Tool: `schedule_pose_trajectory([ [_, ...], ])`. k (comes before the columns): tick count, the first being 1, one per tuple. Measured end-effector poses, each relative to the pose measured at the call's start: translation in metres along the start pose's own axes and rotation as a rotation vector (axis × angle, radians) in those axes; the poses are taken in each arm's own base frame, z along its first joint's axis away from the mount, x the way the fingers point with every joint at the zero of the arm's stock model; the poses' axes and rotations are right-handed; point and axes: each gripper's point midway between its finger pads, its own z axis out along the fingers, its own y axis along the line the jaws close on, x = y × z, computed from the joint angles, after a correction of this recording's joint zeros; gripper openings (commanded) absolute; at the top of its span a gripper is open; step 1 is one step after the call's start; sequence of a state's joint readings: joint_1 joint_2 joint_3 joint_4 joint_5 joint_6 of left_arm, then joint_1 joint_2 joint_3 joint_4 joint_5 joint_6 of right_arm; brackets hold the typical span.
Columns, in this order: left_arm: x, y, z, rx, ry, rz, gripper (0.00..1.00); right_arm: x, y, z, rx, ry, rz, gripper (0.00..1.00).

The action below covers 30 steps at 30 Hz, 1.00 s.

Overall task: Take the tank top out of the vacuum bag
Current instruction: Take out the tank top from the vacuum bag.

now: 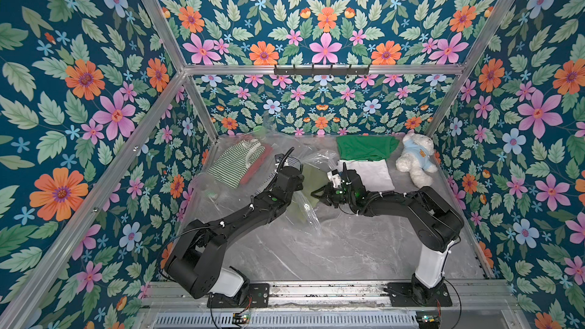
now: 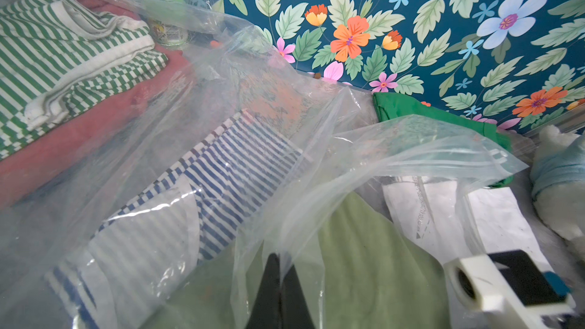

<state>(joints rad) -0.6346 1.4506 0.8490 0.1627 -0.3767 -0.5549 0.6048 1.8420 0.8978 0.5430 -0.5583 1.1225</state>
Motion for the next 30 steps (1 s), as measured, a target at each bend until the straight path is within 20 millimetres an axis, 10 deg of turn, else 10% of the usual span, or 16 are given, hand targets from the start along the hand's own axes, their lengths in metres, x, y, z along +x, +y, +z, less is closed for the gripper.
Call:
schedule_pose_trajectory([
  [30, 0.009, 0.006, 0.014, -0.048, 0.02, 0.021, 0.0, 0.019, -0.047, -0.15, 0.241, -0.289, 0.024, 0.0],
])
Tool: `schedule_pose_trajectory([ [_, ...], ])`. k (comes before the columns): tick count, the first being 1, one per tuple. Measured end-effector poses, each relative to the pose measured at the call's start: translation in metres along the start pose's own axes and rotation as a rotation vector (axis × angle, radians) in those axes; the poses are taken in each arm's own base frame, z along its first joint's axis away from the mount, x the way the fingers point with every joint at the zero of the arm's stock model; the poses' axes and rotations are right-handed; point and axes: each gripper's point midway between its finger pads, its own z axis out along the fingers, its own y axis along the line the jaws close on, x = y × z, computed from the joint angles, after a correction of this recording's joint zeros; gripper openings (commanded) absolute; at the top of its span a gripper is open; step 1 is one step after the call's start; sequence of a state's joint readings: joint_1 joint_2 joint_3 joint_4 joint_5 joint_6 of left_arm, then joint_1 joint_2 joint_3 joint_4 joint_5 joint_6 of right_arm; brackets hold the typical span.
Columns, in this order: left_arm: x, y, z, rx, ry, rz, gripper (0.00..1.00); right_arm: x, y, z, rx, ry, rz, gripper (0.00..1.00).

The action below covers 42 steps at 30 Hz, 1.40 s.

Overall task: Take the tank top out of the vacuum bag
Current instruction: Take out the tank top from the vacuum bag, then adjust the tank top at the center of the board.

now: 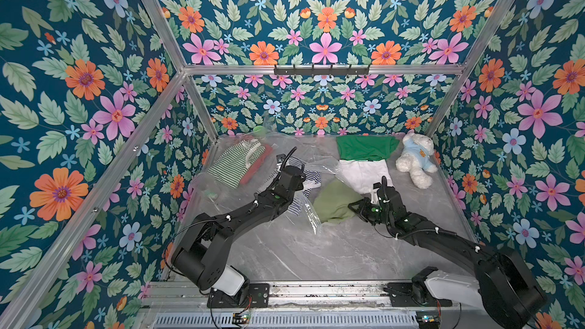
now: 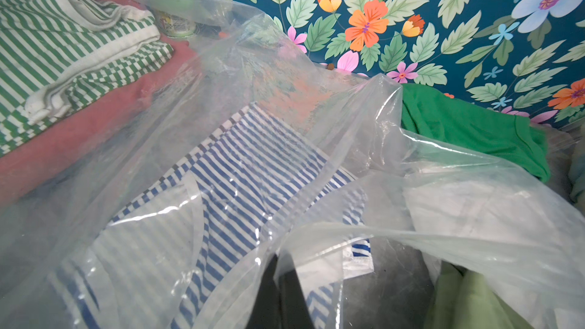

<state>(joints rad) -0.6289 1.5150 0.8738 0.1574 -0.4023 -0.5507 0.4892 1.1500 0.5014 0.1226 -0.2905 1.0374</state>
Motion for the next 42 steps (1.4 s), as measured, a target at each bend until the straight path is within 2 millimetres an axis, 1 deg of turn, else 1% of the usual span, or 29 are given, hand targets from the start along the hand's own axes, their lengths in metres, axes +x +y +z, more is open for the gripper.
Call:
schedule_pose_trajectory([
  [2, 0.002, 0.001, 0.002, -0.005, 0.006, 0.003, 0.0, -0.003, -0.009, -0.013, 0.017, -0.034, 0.011, 0.0],
  [4, 0.004, 0.001, 0.004, -0.008, 0.01, 0.006, 0.0, -0.005, -0.022, -0.027, 0.039, -0.069, 0.032, 0.0],
  [10, 0.004, 0.005, 0.006, -0.019, 0.011, 0.003, 0.0, -0.003, -0.069, -0.057, 0.118, -0.142, 0.144, 0.0],
  [13, 0.003, 0.008, 0.007, -0.025, 0.01, 0.001, 0.0, 0.002, -0.087, -0.067, 0.155, -0.157, 0.196, 0.0],
  [18, 0.001, 0.014, 0.009, -0.041, 0.005, -0.005, 0.0, 0.006, -0.102, -0.079, 0.206, -0.18, 0.234, 0.0],
  [24, -0.001, 0.019, 0.01, -0.052, 0.002, -0.007, 0.0, 0.012, -0.125, -0.083, 0.301, -0.183, 0.288, 0.0],
  [25, -0.001, 0.019, 0.01, -0.053, 0.001, -0.007, 0.0, 0.013, -0.128, -0.082, 0.311, -0.177, 0.292, 0.04],
  [26, -0.001, 0.02, 0.01, -0.055, 0.001, -0.008, 0.0, 0.015, -0.13, -0.082, 0.319, -0.172, 0.297, 0.2],
  [28, -0.001, 0.021, 0.01, -0.057, 0.001, -0.008, 0.0, 0.017, -0.135, -0.08, 0.341, -0.159, 0.309, 0.61],
  [29, -0.001, 0.021, 0.01, -0.058, 0.0, -0.008, 0.0, 0.018, -0.137, -0.079, 0.348, -0.15, 0.313, 0.73],
  [30, -0.002, 0.021, 0.01, -0.059, 0.0, -0.008, 0.0, 0.02, -0.138, -0.078, 0.357, -0.142, 0.315, 0.81],
  [32, -0.002, 0.022, 0.01, -0.061, -0.001, -0.009, 0.0, 0.019, -0.136, -0.08, 0.356, -0.138, 0.315, 0.89],
  [34, -0.002, 0.023, 0.01, -0.063, -0.001, -0.009, 0.0, 0.018, -0.131, -0.082, 0.343, -0.141, 0.299, 0.93],
  [37, -0.001, 0.024, 0.01, -0.066, 0.0, -0.009, 0.0, 0.02, -0.129, -0.086, 0.347, -0.137, 0.299, 0.94],
  [42, 0.0, 0.025, 0.01, -0.067, -0.002, -0.01, 0.0, 0.036, -0.135, -0.091, 0.367, -0.078, 0.304, 0.93],
])
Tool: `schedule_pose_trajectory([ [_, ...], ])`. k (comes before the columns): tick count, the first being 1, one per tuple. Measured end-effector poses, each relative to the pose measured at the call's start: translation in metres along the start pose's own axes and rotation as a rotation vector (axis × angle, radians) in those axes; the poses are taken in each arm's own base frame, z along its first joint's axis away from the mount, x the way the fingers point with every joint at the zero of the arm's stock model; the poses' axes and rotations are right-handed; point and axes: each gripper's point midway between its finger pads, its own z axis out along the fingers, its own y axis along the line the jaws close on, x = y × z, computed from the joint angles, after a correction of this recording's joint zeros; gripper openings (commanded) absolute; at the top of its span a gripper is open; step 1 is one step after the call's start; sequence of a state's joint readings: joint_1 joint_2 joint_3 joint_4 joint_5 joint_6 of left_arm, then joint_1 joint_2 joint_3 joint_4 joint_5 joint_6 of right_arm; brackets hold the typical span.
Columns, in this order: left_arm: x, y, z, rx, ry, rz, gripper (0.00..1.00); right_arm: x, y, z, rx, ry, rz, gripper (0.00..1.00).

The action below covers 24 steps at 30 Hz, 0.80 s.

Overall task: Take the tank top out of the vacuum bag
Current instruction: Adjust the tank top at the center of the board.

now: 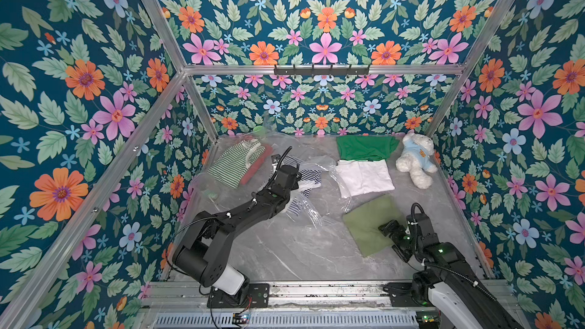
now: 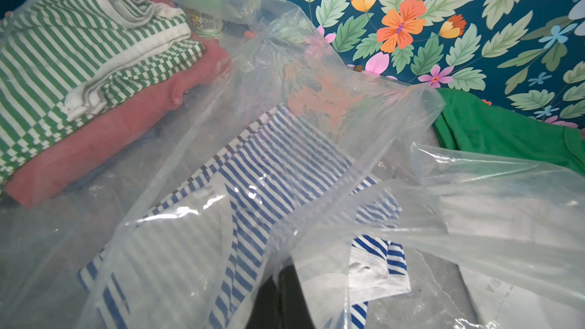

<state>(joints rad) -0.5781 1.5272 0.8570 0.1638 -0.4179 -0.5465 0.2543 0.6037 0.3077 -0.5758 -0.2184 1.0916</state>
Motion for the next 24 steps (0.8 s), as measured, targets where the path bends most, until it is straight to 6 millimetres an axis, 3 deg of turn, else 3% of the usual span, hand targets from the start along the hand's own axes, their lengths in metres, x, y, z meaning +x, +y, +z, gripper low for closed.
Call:
schedule_pose_trajectory([
  [2, 0.001, 0.001, 0.0, -0.001, 0.002, 0.001, 0.0, 0.006, -0.005, 0.001, 0.008, 0.026, 0.002, 0.91],
  [6, 0.004, 0.003, -0.001, -0.004, 0.007, 0.003, 0.0, 0.021, -0.012, 0.006, 0.014, 0.098, 0.001, 0.73],
  [10, 0.004, 0.004, -0.002, -0.001, 0.003, -0.002, 0.0, 0.034, -0.012, 0.013, 0.027, 0.167, -0.025, 0.45],
  [14, 0.002, 0.004, -0.004, 0.002, -0.004, -0.007, 0.0, 0.042, -0.004, 0.023, 0.038, 0.221, -0.07, 0.32],
  [20, -0.003, 0.004, -0.008, 0.004, -0.016, -0.012, 0.0, 0.045, 0.027, 0.04, -0.016, 0.265, -0.135, 0.31],
  [24, -0.002, 0.007, -0.009, -0.009, -0.016, -0.009, 0.0, 0.042, 0.045, 0.044, -0.069, 0.263, -0.161, 0.52],
])
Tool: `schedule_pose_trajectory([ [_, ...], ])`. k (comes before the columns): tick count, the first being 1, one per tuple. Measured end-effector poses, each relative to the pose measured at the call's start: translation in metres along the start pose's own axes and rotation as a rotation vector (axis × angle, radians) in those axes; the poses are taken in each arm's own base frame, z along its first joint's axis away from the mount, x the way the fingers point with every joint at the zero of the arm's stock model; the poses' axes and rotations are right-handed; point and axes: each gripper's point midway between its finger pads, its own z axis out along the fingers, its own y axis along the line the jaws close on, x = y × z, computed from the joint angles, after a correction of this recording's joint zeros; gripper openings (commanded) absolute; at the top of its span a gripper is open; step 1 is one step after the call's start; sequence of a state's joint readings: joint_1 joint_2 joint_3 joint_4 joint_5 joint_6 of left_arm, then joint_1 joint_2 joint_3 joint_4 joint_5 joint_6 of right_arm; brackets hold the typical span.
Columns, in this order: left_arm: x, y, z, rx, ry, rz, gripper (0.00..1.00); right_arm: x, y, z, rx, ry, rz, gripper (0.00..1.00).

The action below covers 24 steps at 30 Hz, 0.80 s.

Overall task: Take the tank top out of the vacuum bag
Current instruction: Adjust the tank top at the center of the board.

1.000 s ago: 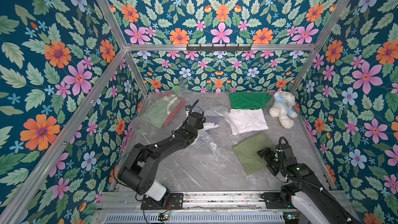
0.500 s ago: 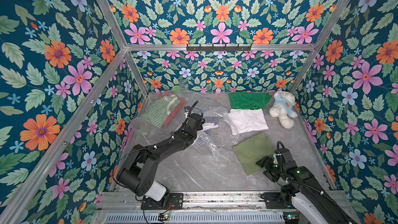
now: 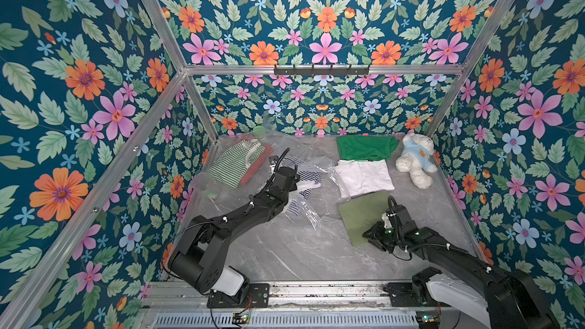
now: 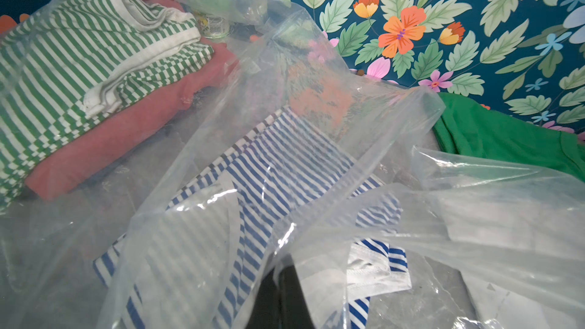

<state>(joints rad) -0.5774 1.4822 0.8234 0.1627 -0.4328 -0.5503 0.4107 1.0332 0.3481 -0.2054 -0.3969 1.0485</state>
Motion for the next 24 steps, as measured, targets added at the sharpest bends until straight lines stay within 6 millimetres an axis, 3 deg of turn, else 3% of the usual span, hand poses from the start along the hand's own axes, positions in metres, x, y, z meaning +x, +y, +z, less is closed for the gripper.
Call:
schedule_pose_trajectory([
  [3, -0.001, 0.004, 0.001, -0.015, -0.005, -0.002, 0.0, -0.004, 0.019, -0.011, -0.057, -0.031, -0.046, 0.73],
  [7, 0.001, 0.015, 0.009, -0.045, 0.005, -0.007, 0.0, -0.006, 0.03, -0.035, -0.096, -0.098, -0.09, 0.82],
  [16, -0.004, 0.02, 0.019, -0.051, 0.009, -0.026, 0.0, -0.003, 0.031, -0.078, -0.045, -0.169, -0.137, 0.8],
  [21, -0.006, 0.02, 0.019, -0.044, 0.004, -0.035, 0.0, -0.01, 0.025, -0.076, 0.028, -0.174, -0.157, 0.74],
  [24, -0.008, 0.02, 0.017, -0.039, 0.0, -0.043, 0.0, -0.025, 0.025, -0.066, 0.063, -0.177, -0.152, 0.69],
])
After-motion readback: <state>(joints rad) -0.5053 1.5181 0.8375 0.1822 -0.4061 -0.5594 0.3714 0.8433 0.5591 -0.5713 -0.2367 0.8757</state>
